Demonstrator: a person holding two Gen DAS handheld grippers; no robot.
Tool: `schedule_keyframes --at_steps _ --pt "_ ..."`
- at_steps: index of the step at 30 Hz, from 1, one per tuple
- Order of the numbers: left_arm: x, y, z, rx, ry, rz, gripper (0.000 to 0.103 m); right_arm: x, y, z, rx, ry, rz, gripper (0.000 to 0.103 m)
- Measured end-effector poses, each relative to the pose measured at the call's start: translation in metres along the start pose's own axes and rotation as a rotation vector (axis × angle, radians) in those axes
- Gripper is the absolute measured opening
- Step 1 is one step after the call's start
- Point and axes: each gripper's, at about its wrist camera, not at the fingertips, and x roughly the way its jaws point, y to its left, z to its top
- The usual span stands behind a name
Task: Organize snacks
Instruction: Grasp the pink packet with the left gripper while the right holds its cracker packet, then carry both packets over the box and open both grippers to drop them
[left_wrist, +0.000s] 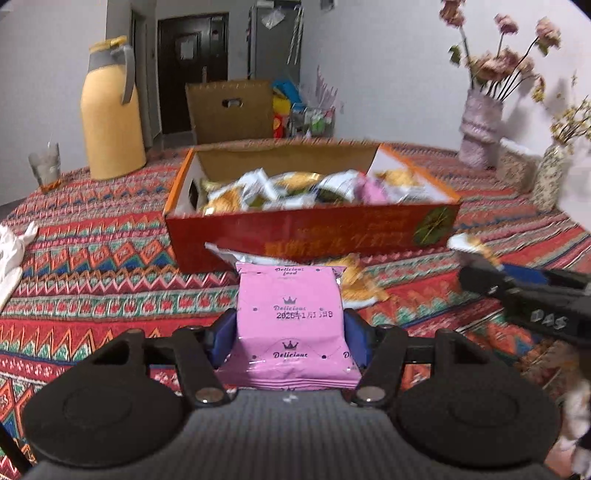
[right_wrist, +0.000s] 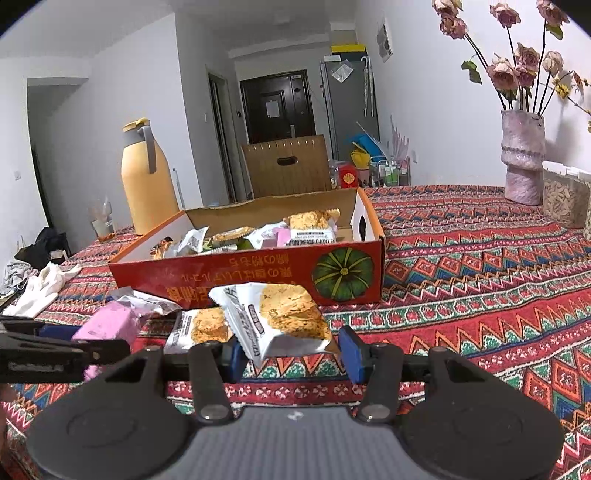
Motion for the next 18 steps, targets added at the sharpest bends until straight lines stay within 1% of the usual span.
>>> schedule_keyframes --at_steps 4,9,18 --pt "-0.013 -0.007 0.010 -0.002 -0.047 -0.017 0.062 -0.002 0.001 0.005 -0.005 -0.018 0.001 0.050" --pt "-0.016 -0.009 0.024 -0.021 -0.089 -0.027 0.062 -0.001 0.003 0.013 -0.007 -0.038 0.003 0.050" --pt "-0.013 -0.005 0.053 -0.063 -0.141 -0.009 0.062 0.012 0.009 0.034 -0.020 -0.074 0.011 0.050"
